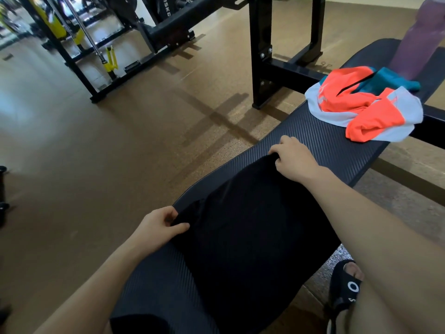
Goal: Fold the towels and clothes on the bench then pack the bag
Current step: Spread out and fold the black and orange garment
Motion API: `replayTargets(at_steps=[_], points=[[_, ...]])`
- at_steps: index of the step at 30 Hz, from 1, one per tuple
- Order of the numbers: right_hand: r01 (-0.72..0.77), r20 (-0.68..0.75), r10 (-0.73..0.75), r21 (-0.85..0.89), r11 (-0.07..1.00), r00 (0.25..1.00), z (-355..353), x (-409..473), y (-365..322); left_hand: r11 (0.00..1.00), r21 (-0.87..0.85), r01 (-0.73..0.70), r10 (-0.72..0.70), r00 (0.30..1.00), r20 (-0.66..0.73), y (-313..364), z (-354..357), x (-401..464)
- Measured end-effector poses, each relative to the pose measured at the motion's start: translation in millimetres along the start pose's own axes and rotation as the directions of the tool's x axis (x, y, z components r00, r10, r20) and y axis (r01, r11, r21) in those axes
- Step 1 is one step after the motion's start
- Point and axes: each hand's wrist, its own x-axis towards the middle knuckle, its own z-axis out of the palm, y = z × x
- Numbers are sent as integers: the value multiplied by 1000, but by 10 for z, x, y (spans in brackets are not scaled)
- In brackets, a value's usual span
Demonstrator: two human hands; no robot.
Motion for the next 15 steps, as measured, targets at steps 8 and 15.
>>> replayTargets(at_steps=[8,15], points=[[97,-279,-62,114,989,958,-324,-157,-129,960,79,-269,280,925,-258,195,-194,-320],[211,-275,-226,-83,974,934,-544,-757,198,649,532,-544,655,756,-26,234,220,-1037]])
